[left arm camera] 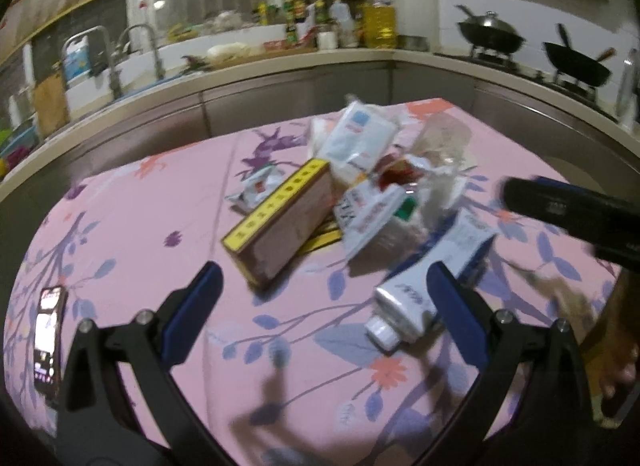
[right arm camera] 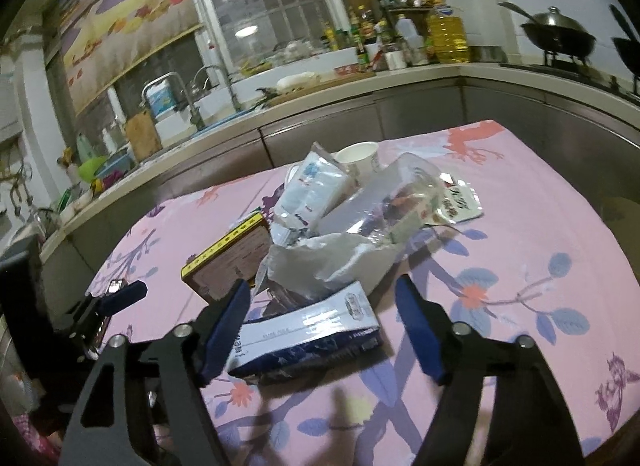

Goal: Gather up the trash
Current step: 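Grasp the white milk carton with the left gripper while the right gripper grasps the silver foil bag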

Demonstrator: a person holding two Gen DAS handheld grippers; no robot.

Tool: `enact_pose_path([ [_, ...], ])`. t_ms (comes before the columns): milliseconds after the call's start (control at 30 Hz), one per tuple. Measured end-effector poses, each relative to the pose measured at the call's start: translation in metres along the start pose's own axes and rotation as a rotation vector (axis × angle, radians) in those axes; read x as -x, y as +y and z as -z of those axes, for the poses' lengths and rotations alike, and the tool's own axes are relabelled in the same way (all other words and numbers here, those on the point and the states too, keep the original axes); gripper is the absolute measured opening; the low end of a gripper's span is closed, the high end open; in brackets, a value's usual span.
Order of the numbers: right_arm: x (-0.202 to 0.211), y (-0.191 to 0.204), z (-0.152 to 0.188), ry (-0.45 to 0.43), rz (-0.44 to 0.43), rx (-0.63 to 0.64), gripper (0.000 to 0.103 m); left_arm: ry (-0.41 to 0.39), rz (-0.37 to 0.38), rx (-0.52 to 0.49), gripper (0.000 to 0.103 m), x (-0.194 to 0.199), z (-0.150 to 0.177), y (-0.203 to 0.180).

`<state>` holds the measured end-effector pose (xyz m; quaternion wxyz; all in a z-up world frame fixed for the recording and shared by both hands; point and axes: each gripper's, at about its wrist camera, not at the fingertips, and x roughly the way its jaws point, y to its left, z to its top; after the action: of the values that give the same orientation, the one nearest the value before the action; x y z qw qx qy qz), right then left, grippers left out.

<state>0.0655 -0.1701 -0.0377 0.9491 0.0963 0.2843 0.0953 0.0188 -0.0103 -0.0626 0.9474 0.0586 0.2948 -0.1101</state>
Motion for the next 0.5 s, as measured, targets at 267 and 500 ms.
enact_pose_path([
  [267,-0.043,0.015,-0.019,0.048,0.002,0.102,0.067,0.006,0.133,-0.118,0.098,-0.006,0.005,-0.028],
  [500,-0.070,0.008,-0.022,0.100,0.013,0.139,0.019,0.086,0.159,-0.173,0.098,-0.041,0.011,-0.044],
])
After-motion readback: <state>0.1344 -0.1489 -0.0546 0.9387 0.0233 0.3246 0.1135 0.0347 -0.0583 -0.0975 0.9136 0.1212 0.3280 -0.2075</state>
